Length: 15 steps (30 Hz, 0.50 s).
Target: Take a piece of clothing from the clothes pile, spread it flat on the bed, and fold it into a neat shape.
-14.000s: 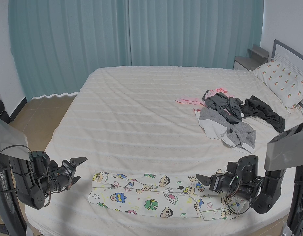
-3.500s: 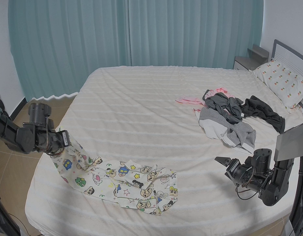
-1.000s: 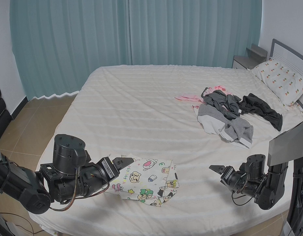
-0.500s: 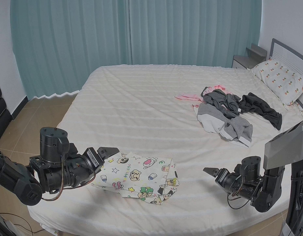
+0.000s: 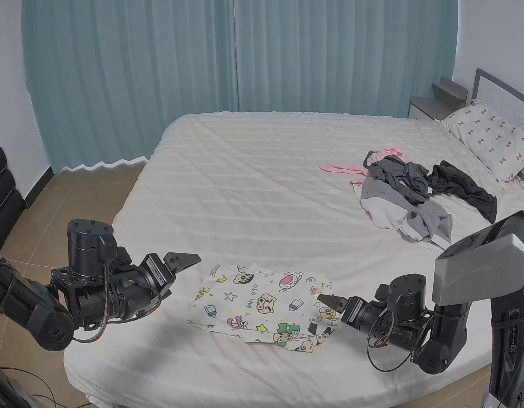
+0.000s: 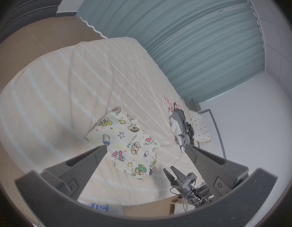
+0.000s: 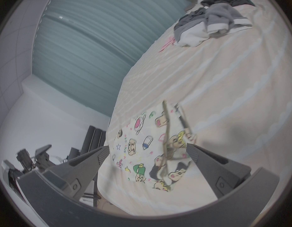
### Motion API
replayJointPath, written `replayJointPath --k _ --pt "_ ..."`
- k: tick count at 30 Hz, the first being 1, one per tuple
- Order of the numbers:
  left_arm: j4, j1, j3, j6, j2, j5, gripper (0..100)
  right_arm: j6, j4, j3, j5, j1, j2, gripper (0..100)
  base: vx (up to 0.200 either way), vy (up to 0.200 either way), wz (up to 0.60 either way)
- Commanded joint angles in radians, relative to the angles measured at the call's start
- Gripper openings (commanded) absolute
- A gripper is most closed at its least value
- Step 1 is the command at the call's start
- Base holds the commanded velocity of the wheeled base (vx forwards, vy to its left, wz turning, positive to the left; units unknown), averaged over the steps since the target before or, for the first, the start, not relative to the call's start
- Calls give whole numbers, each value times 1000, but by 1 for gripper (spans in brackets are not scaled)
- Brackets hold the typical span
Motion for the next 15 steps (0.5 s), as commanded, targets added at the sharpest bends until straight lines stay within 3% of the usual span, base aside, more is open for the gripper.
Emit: replayJointPath --k 1,8,15 --pt "-68 22 47 -3 74 -70 100 -13 -11 -11 30 21 41 100 0 0 0" --pt "-310 95 139 -7 160 -194 100 -25 58 -12 37 19 27 100 0 0 0" --pt "-390 95 159 -7 234 -193 100 -47 134 -26 37 30 9 100 0 0 0"
